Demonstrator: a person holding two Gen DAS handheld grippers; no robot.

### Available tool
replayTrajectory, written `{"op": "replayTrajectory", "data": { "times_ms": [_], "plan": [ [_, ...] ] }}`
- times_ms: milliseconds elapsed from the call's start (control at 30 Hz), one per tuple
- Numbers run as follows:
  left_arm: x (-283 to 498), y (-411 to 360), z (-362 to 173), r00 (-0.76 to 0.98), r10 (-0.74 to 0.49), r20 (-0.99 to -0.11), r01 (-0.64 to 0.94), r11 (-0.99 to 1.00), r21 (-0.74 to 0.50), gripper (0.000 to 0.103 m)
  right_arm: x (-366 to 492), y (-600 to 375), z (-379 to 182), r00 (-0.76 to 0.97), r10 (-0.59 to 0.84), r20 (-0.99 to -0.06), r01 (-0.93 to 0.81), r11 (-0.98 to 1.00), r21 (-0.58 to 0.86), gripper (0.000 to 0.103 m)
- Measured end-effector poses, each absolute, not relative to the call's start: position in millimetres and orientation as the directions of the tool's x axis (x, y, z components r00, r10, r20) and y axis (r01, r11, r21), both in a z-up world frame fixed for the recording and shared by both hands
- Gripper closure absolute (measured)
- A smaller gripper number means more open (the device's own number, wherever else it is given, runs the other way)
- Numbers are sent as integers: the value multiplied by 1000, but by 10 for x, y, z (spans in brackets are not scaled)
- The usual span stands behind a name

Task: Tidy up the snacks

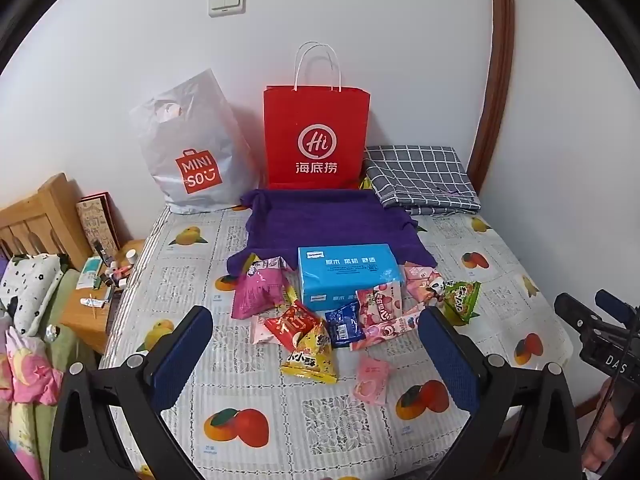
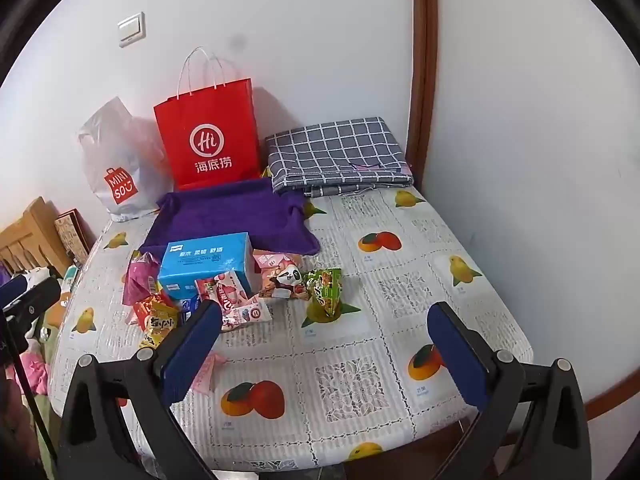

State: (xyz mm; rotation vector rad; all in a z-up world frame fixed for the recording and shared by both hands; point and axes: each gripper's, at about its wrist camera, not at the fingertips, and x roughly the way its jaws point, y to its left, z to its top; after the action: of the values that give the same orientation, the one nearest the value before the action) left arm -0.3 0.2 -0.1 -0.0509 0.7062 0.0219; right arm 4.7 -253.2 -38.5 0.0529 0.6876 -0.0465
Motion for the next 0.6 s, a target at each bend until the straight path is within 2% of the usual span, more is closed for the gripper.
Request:
{"op": "replayTrajectory", "data": {
  "times_ms": [600],
  "plan": [
    [-120,6,97,782,13,-623,-46,998,-37,0,-102,-2508,-262,784,-22,-621,52,998,30,2]
  ]
}}
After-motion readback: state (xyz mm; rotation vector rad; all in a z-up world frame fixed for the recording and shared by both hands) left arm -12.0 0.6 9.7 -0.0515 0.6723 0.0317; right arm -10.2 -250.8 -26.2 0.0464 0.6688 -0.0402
